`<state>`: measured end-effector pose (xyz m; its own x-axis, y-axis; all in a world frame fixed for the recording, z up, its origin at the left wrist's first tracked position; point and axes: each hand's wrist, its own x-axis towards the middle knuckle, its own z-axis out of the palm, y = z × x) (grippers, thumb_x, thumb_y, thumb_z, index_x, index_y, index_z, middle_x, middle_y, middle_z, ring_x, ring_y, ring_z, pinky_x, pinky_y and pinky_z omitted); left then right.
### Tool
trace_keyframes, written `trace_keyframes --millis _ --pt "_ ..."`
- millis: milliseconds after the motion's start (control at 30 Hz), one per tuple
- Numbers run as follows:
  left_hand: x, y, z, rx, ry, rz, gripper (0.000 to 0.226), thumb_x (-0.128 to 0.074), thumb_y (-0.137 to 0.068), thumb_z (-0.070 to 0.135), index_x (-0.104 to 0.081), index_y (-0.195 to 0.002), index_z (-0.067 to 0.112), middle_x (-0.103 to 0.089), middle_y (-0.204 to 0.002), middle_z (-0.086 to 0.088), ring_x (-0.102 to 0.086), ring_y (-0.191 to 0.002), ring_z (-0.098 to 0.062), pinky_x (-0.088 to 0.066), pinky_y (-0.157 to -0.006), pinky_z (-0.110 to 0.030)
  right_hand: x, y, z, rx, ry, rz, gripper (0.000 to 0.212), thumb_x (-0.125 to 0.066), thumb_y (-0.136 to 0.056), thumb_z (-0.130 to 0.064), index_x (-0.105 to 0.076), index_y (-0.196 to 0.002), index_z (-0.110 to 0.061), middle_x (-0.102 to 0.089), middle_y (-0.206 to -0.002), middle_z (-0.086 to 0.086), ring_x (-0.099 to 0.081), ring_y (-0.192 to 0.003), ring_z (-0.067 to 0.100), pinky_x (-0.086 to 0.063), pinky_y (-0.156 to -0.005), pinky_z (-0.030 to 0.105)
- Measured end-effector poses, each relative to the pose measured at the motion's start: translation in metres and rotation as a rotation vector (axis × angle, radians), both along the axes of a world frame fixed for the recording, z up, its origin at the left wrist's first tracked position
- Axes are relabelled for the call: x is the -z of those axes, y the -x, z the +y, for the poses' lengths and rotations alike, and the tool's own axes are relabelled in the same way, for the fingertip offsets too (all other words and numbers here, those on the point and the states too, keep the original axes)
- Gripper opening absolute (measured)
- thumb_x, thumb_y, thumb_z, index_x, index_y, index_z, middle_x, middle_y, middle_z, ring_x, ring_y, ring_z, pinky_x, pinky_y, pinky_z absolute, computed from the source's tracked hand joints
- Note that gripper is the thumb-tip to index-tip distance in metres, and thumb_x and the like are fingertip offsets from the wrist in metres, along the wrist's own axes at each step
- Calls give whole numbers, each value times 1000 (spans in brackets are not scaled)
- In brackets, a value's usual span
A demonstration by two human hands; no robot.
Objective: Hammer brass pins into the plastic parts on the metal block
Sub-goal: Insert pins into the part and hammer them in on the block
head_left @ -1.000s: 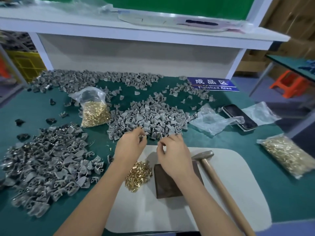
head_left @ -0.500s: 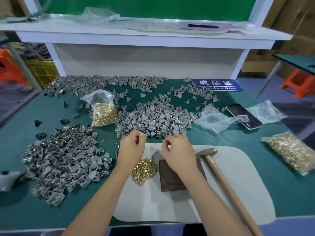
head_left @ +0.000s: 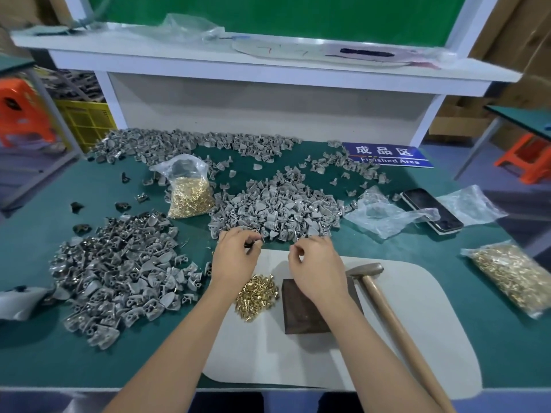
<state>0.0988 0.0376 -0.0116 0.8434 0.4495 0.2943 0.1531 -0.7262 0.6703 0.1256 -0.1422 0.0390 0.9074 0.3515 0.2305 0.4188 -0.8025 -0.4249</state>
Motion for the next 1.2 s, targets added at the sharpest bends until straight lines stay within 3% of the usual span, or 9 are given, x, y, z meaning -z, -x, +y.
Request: trace_keyframes --millis 200,300,367,500,567,767,833,967,1200 --pt "-6 1 0 25 31 -65 11 -69 -95 25 -76 -103 25 -71 -96 15 -64 -91 -9 -55 -86 -39 4 -1 -1 5 -30 -17 24 -53 -99 -29 -68 -85 -16 -65 -88 1 -53 -96 22 -48 -74 35" --pt "-19 5 -3 38 187 -163 12 -69 -95 22 -74 -105 26 -68 -99 19 -63 -92 -1 -57 -87 -34 2 -3 -1 -50 -74 -9 20 -59 -99 -34 -73 -97 -20 -67 -95 -4 -55 -100 18 -51 -80 35" --pt "-31 11 -10 -18 467 -216 15 -66 -97 20 -70 -105 32 -68 -104 16 -64 -92 2 -57 -87 -29 -4 -1 -1 -107 -145 20 16 -65 -97 -34 -74 -102 -22 -68 -98 -8 -58 -99 13 -52 -84 34" --pt "-62 43 -36 -2 1467 -334 20 -65 -96 15 -70 -116 16 -72 -103 -1 -71 -89 -9 -59 -79 -27 -23 26 6 -164 -542 214 12 -79 -89 -25 -67 -90 -28 -69 -82 -10 -67 -77 9 -54 -71 24" --pt "-64 74 -44 12 1591 -373 27 -69 -89 18 -72 -115 11 -75 -100 -4 -73 -92 -13 -59 -76 -25 -26 50 9 -169 -649 328 17 -80 -88 -24 -64 -86 -28 -70 -80 -5 -68 -68 12 -55 -62 27" --pt "-40 144 -44 -89 1493 -410 26 -68 -85 21 -76 -109 16 -76 -109 -2 -73 -97 -11 -56 -74 -18 -7 112 24 -216 -696 560 20 -76 -90 -9 -64 -77 -18 -70 -64 6 -67 -55 20 -54 -51 31" --pt "-30 152 -43 -108 1383 -379 18 -66 -89 19 -79 -102 23 -77 -107 -2 -73 -92 -9 -56 -71 -17 1 122 30 -196 -685 576 21 -73 -91 -5 -62 -78 -17 -68 -62 4 -67 -52 15 -51 -50 25" --pt "-13 163 -38 -120 1173 -320 22 -64 -96 14 -76 -104 31 -76 -109 -1 -72 -98 -13 -56 -77 -19 14 134 40 -194 -605 574 22 -69 -90 -5 -63 -76 -21 -72 -66 4 -66 -54 16 -54 -55 30" --pt "-7 171 -32 -86 1109 -333 17 -70 -88 26 -76 -103 32 -77 -106 1 -71 -99 -9 -53 -80 -15 23 139 51 -160 -592 555 24 -69 -88 -9 -63 -72 -27 -68 -63 0 -58 -53 8 -47 -54 24"
